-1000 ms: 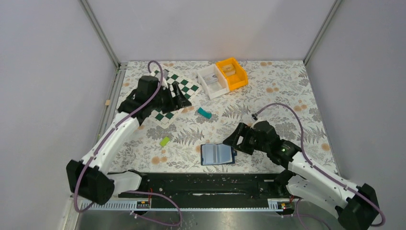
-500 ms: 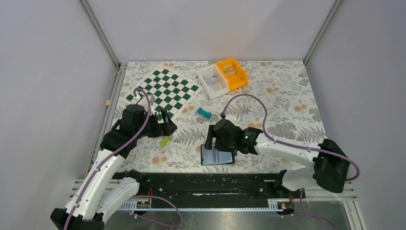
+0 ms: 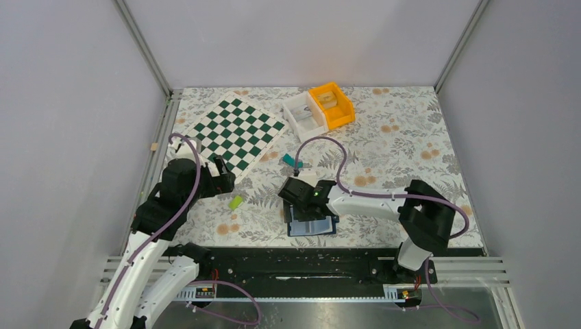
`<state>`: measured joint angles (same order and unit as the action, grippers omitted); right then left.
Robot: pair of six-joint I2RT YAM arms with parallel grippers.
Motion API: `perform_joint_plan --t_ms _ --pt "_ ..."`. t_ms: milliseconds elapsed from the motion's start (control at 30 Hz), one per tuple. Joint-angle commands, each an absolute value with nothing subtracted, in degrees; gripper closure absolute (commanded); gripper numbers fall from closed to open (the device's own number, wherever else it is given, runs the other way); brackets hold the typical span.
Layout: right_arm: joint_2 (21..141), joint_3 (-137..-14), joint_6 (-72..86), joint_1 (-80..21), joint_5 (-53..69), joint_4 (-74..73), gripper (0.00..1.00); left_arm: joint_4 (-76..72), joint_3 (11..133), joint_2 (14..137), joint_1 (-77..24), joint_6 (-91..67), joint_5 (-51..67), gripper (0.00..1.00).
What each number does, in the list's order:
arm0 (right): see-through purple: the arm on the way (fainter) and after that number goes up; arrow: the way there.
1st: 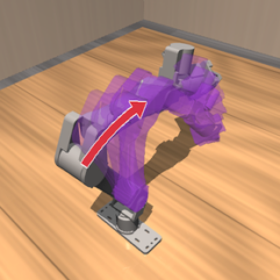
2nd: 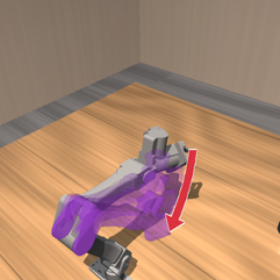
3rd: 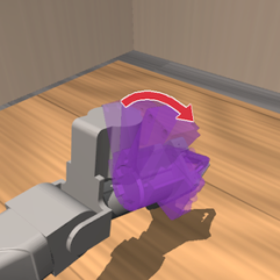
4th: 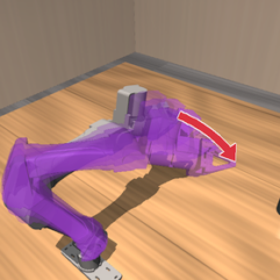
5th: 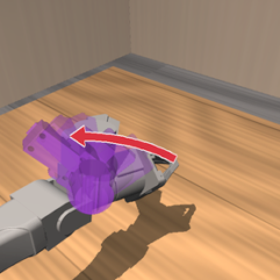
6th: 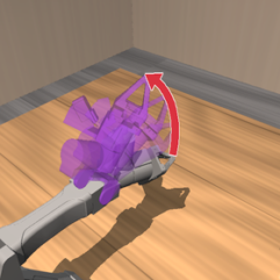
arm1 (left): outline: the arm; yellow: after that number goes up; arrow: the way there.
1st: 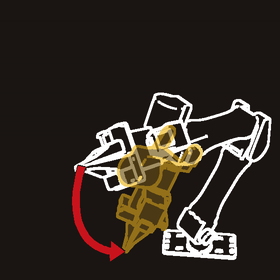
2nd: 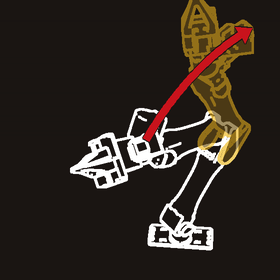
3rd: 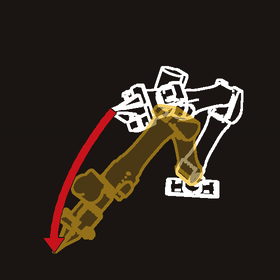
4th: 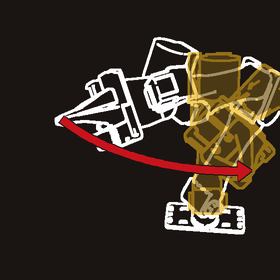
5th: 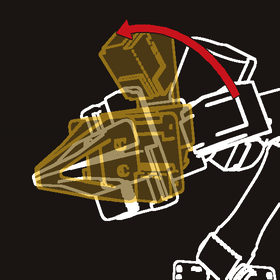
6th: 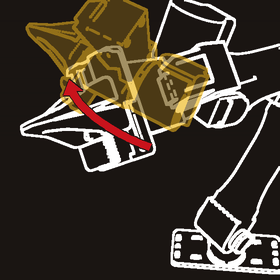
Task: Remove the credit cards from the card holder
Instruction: Remove the credit card from the card holder.
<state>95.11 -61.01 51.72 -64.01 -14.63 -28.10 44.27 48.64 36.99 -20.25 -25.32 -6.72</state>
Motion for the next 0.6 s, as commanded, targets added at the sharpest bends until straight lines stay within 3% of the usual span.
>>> perform_joint_plan --t_ms 0,567 --pt "97.65 -63.69 50.45 -65.05 -18.67 -30.94 0.17 43.72 50.72 37.53 -20.39 -24.74 -9.63 0.01" --pt "102.43 -63.79 50.54 -65.94 -19.37 -30.13 0.23 44.75 50.89 38.23 -20.39 -25.27 -11.8 0.01"
